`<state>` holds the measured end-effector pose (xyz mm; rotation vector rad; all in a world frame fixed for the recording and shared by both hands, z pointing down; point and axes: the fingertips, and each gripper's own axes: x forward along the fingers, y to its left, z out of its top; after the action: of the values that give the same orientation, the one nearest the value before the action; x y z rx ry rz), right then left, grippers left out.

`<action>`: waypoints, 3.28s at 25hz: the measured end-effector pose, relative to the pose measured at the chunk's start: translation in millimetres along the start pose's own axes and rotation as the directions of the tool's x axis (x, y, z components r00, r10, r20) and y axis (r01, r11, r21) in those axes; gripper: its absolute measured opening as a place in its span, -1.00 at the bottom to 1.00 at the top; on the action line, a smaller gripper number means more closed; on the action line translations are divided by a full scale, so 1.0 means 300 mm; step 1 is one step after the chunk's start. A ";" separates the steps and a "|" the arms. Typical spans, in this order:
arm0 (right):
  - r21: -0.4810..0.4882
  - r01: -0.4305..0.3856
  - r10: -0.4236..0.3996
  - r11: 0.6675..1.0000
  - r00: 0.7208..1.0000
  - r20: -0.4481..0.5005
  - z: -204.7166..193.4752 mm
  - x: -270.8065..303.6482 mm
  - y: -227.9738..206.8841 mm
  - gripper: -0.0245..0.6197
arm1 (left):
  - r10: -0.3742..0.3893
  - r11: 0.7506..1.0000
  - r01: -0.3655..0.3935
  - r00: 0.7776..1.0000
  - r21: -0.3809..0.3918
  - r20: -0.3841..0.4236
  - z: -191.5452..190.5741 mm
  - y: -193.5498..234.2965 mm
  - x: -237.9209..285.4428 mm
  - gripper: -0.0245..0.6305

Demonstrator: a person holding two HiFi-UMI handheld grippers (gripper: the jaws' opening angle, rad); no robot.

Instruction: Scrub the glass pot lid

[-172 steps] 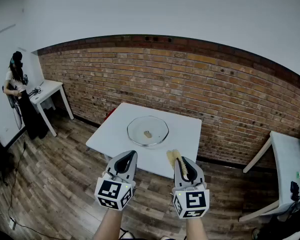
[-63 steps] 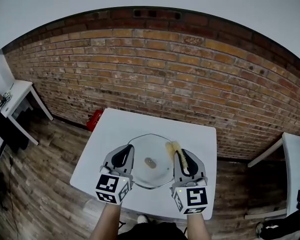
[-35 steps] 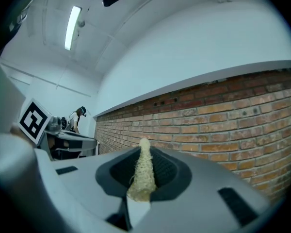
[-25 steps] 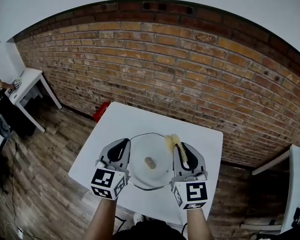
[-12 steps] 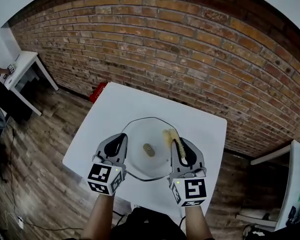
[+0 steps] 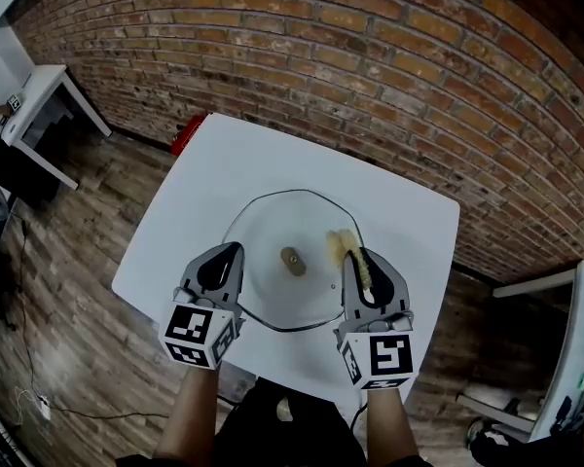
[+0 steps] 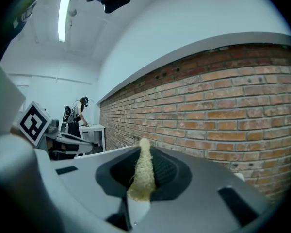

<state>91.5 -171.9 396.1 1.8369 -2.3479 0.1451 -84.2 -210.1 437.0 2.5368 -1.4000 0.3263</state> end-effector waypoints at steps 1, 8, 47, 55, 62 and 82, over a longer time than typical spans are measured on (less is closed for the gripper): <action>0.005 0.001 -0.001 1.000 1.000 -0.007 -0.018 0.004 -0.001 -0.74 | 0.001 1.000 -0.001 1.000 -0.003 -0.007 -0.018 -0.001 0.002 -0.89; 0.029 -0.026 0.028 0.999 0.998 -0.062 -0.147 0.020 0.047 -0.74 | -0.002 1.000 0.000 0.998 -0.025 -0.055 -0.145 -0.015 0.017 -0.89; 0.051 -0.047 0.053 0.998 0.991 -0.124 -0.255 0.056 0.091 -0.74 | 0.030 0.992 -0.049 0.987 -0.120 -0.155 -0.302 0.112 0.015 -0.48; 0.047 -0.050 0.056 0.998 0.990 -0.130 -0.265 0.065 0.088 -0.74 | 0.043 0.978 -0.080 0.981 -0.193 -0.190 -0.363 0.144 0.011 -0.33; 0.040 -0.054 0.060 0.998 0.988 -0.142 -0.274 0.076 0.085 -0.74 | 0.026 0.958 -0.088 0.975 -0.273 -0.220 -0.421 0.158 0.011 -0.33; 0.030 -0.132 0.134 0.991 0.984 -0.118 -0.174 0.185 0.192 -0.74 | 0.006 0.948 -0.080 0.972 -0.309 -0.233 -0.452 0.143 0.023 -0.47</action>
<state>25.9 -201.8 458.7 1.6312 -2.3935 0.2903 -128.5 -196.9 571.7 2.1380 -1.3029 0.3578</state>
